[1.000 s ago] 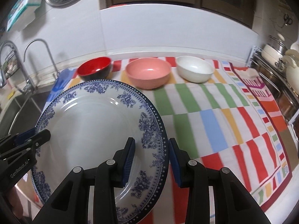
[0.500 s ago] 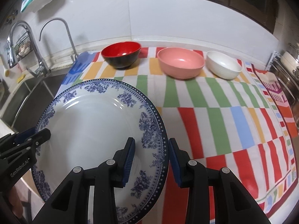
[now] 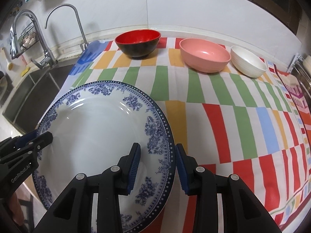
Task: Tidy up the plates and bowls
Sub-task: 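Lower the plate stack onto the cloth by the sink and open both tools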
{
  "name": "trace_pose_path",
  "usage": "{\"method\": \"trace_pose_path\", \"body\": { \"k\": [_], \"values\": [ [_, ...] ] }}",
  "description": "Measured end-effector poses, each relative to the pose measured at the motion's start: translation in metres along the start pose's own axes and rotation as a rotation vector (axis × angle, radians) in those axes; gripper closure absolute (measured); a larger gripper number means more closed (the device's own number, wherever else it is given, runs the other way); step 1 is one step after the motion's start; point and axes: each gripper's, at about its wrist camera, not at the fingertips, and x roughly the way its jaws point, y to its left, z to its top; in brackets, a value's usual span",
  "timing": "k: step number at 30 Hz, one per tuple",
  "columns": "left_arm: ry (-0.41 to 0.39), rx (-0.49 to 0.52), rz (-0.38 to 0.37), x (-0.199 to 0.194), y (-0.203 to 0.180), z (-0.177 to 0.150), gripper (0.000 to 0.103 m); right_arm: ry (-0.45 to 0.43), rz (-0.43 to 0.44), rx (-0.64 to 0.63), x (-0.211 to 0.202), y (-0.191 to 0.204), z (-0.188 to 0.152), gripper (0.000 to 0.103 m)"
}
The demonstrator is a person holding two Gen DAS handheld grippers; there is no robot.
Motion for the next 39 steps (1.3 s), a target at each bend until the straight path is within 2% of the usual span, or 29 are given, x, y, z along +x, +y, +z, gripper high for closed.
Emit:
{"method": "trace_pose_path", "body": {
  "k": [15, 22, 25, 34, 39],
  "values": [
    [0.036, -0.015, 0.018, 0.013, 0.004, -0.002, 0.065, 0.042, 0.016, -0.018, 0.012, 0.005, -0.002, 0.065],
    [0.024, 0.015, 0.012, 0.01, 0.0, -0.005, 0.045, 0.047, 0.046, -0.031, 0.014, 0.008, -0.003, 0.058],
    [0.01, 0.023, 0.018, 0.007, -0.001, -0.004, 0.04, 0.026, 0.041, -0.039, 0.009, 0.009, -0.003, 0.054],
    [-0.048, 0.071, -0.014, -0.009, -0.016, 0.01, 0.034, -0.039, 0.028, -0.033, -0.011, -0.002, 0.004, 0.054],
    [-0.08, 0.115, -0.062, -0.019, -0.036, 0.027, 0.032, -0.098, -0.006, -0.03, -0.025, -0.018, 0.013, 0.054]
  ]
}}
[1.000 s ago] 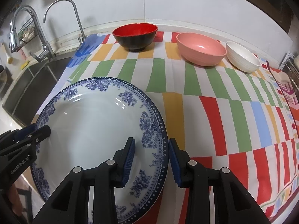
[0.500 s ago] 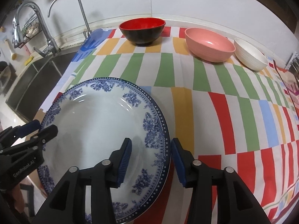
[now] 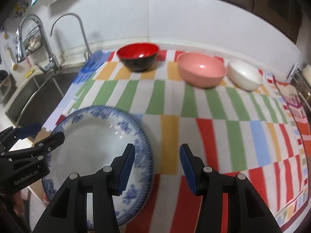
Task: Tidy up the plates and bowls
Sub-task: 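Lower the plate stack onto the cloth by the sink and open both tools, then move the left tool to the pink bowl and close on its rim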
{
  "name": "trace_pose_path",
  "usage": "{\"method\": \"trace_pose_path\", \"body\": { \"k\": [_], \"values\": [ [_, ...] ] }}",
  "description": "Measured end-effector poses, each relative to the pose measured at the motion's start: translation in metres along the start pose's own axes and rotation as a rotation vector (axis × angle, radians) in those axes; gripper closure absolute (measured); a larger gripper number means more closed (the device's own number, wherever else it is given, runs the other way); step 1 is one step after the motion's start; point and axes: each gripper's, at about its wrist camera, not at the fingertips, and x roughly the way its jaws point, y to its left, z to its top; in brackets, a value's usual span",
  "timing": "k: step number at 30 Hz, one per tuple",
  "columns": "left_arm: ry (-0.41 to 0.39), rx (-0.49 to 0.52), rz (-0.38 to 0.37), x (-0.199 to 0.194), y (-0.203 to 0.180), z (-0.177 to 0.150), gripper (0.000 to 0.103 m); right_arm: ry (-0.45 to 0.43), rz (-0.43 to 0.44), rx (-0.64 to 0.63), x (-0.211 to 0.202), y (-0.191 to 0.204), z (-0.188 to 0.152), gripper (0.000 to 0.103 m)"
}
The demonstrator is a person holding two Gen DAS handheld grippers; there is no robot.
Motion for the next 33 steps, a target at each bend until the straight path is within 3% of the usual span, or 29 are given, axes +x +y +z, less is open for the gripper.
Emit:
{"method": "trace_pose_path", "body": {
  "k": [14, 33],
  "values": [
    [-0.078, 0.042, -0.063, 0.008, -0.062, 0.066, 0.03, -0.112, -0.029, 0.072, -0.006, -0.072, 0.05, 0.054],
    [-0.068, 0.108, -0.061, 0.069, -0.123, 0.148, 0.031, -0.102, -0.009, 0.125, 0.044, -0.139, 0.097, 0.054]
  ]
}}
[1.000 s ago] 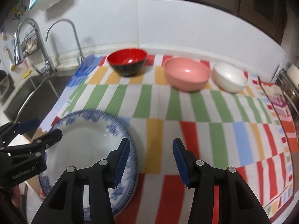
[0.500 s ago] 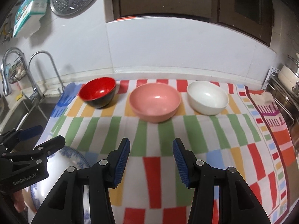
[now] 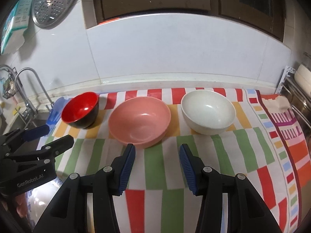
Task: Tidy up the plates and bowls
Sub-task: 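Move the left tool to the pink bowl and close on its rim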
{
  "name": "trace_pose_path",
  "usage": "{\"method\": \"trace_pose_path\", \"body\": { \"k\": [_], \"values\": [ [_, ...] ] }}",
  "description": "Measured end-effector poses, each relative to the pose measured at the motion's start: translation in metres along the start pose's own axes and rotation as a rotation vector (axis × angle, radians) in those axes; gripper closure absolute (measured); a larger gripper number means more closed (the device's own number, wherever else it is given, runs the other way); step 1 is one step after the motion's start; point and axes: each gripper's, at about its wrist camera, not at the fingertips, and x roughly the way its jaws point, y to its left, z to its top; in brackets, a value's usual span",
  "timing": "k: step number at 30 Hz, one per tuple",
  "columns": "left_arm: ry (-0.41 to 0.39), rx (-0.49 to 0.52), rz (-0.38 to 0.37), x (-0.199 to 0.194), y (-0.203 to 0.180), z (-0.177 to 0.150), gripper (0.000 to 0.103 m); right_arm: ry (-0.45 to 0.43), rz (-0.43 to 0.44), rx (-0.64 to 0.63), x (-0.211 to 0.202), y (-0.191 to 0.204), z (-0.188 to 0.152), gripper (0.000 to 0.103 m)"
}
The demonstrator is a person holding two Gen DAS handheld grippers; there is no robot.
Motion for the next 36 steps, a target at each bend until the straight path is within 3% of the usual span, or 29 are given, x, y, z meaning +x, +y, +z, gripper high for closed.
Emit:
{"method": "trace_pose_path", "body": {
  "k": [16, 21, 27, 36],
  "values": [
    [0.101, 0.045, -0.01, 0.084, -0.017, 0.038, 0.043, 0.08, 0.041, 0.03, 0.078, -0.017, 0.025, 0.055],
    [0.139, 0.051, -0.02, 0.109, -0.023, 0.044, 0.047, 0.108, 0.039, 0.039, 0.096, -0.019, 0.029, 0.06],
    [0.182, 0.034, -0.037, 0.131, -0.023, 0.046, 0.058, 0.135, 0.04, 0.042, 0.113, -0.023, 0.03, 0.067],
    [0.219, 0.026, -0.072, 0.145, -0.026, 0.048, 0.087, 0.157, 0.042, 0.059, 0.122, -0.025, 0.03, 0.087]
  ]
}}
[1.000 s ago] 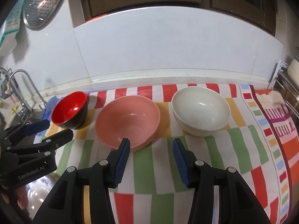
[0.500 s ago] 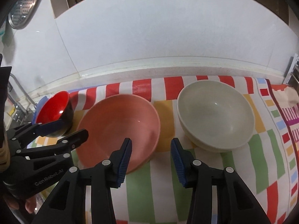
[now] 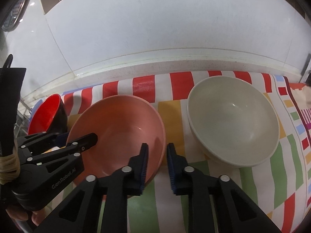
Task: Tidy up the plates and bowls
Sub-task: 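Move the left tool to the pink bowl and close on its rim, then carry the pink bowl with the left tool over the plate stack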
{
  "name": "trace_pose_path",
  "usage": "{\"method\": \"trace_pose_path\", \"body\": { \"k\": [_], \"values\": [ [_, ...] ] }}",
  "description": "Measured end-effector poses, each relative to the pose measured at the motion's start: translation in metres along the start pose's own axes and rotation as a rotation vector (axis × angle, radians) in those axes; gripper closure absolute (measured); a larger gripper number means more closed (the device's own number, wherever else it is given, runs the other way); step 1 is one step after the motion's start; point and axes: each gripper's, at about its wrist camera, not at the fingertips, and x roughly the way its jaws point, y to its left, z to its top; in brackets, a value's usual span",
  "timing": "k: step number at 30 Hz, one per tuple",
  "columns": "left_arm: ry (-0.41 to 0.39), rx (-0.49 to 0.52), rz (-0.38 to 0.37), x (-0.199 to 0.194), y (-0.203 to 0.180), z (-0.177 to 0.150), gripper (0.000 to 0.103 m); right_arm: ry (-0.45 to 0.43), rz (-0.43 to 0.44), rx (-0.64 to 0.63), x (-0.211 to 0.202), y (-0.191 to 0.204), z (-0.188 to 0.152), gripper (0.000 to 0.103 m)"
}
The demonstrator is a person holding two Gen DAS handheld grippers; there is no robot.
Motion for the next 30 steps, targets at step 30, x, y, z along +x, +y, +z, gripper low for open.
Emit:
{"method": "trace_pose_path", "body": {
  "k": [30],
  "values": [
    [-0.068, 0.011, -0.075, -0.096, -0.04, -0.087, 0.089, -0.028, -0.009, -0.015, -0.101, 0.002, -0.049, 0.09]
  ]
}}
